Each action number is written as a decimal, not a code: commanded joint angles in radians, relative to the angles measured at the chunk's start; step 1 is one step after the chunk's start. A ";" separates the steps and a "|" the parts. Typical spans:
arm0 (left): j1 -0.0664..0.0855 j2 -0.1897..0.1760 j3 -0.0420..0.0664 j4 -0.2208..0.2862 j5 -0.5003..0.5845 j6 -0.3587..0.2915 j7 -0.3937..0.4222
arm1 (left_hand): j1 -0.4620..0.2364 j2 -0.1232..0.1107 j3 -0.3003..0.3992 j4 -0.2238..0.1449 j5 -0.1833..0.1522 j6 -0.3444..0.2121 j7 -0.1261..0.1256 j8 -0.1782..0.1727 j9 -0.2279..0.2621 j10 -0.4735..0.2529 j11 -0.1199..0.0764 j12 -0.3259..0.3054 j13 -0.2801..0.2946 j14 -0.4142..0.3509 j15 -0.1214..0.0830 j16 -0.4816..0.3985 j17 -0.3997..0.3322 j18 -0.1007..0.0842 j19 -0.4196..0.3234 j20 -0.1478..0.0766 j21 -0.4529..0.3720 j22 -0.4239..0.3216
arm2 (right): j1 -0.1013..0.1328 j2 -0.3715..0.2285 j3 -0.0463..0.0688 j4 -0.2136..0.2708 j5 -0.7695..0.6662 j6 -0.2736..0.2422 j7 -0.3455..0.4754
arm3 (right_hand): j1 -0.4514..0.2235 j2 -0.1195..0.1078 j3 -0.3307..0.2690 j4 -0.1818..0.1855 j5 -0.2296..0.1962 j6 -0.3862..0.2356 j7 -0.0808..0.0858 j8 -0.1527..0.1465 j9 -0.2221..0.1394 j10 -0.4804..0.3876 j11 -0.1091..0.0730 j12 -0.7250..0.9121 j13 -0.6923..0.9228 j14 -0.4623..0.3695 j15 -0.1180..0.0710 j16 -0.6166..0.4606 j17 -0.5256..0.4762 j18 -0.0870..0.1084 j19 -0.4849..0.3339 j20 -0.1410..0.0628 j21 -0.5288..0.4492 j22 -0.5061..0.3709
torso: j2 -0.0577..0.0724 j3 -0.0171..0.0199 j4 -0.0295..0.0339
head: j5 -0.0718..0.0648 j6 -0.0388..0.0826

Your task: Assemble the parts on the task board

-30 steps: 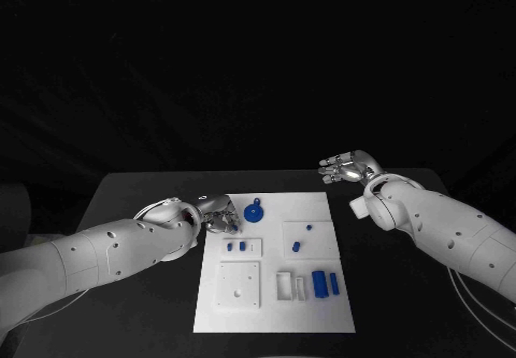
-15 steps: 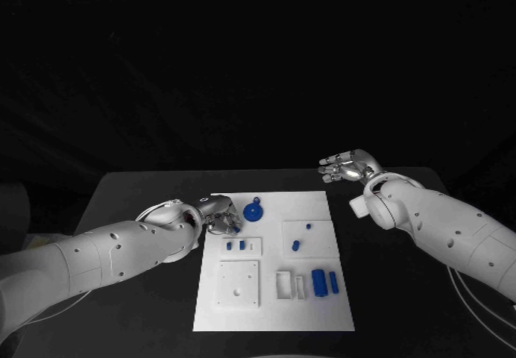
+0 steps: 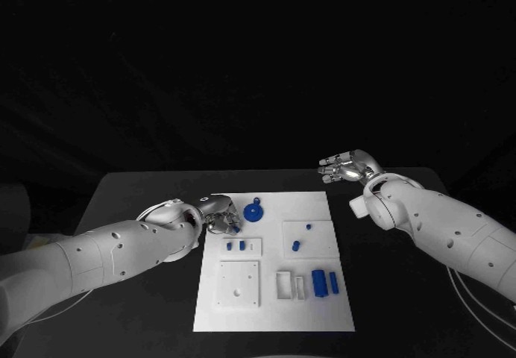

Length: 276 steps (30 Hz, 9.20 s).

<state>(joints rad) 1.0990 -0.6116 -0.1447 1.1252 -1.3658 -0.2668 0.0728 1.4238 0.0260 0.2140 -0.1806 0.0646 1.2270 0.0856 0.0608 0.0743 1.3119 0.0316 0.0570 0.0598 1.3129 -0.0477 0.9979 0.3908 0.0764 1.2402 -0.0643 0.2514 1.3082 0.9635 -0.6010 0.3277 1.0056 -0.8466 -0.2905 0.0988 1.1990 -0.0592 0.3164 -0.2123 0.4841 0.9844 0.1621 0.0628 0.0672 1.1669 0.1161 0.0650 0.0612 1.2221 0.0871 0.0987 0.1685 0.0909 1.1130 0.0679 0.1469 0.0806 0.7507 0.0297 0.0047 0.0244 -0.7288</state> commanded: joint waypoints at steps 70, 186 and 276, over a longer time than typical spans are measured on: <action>-0.008 0.010 -0.007 0.005 -0.012 0.036 -0.014 | -0.003 0.010 -0.001 -0.008 0.006 0.008 0.004 0.004 0.000 0.009 -0.001 0.004 0.001 0.007 -0.001 -0.005 0.008 0.001 -0.010 -0.004 0.016 0.021 | -0.002 0.000 0.001 -0.004 -0.003 0.012 0.005 | -0.002 -0.004 0.005 0.004 0.002 0.005 -0.001 0.000 0.000 -0.003 0.000 -0.003 -0.001 -0.006 0.000 -0.001 -0.003 -0.006 0.003 0.003 -0.005 0.000 | 0.000 -0.0007 0.0011 | -0.006 -0.003; -0.008 -0.001 -0.011 -0.018 -0.009 0.014 -0.038 | -0.008 -0.074 0.018 0.010 -0.009 -0.220 -0.008 0.003 -0.010 -0.078 0.030 0.005 0.000 -0.027 0.021 0.015 -0.013 0.010 -0.007 0.017 -0.020 0.020 | -0.018 -0.004 0.000 -0.010 -0.018 0.037 0.001 | 0.009 -0.004 0.004 -0.006 -0.001 0.010 -0.001 0.000 0.001 -0.003 0.000 -0.003 -0.001 -0.007 0.000 -0.001 -0.003 -0.005 0.004 0.003 -0.006 0.000 | 0.000 -0.0005 0.0004 | -0.007 0.001; 0.080 -0.153 0.096 0.113 0.962 -0.006 0.181 | -0.049 -0.031 -0.158 0.085 -0.010 -0.216 0.053 0.003 -0.009 -0.329 0.138 0.012 -0.001 -0.234 0.199 -0.936 -0.323 0.006 -0.209 0.200 -0.176 -1.228 | -0.100 -0.057 -0.206 0.300 -1.093 0.103 -0.412 | 0.094 -0.090 0.326 -0.007 -0.383 0.300 -0.086 0.002 0.024 0.201 -0.093 -0.004 0.003 0.221 -0.150 0.665 0.490 0.017 0.226 -0.153 0.656 0.912 | 0.000 -0.0018 -0.0001 | -0.024 -0.004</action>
<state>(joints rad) 1.1775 -0.7663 -0.0500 1.2375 -0.3951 -0.2789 0.2480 1.3749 -0.0090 0.0517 -0.0954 0.0572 1.0112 0.1317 0.0637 0.0667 0.9842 0.1641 0.0655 0.0601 1.0708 0.1522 0.0655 0.0672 0.0696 1.0238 0.1343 0.0687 0.0813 0.8823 -0.6576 0.1357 1.3118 -1.9146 -0.2629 -0.2932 1.2886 -0.1607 0.6411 -0.2126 0.1000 1.2782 0.0739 0.0656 0.0892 1.3535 0.0299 0.0535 0.0595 1.4416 -0.0575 0.7665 0.6575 0.1156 1.3382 -0.0790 0.7975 0.9905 0.7509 0.0281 0.0049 0.0011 -0.7318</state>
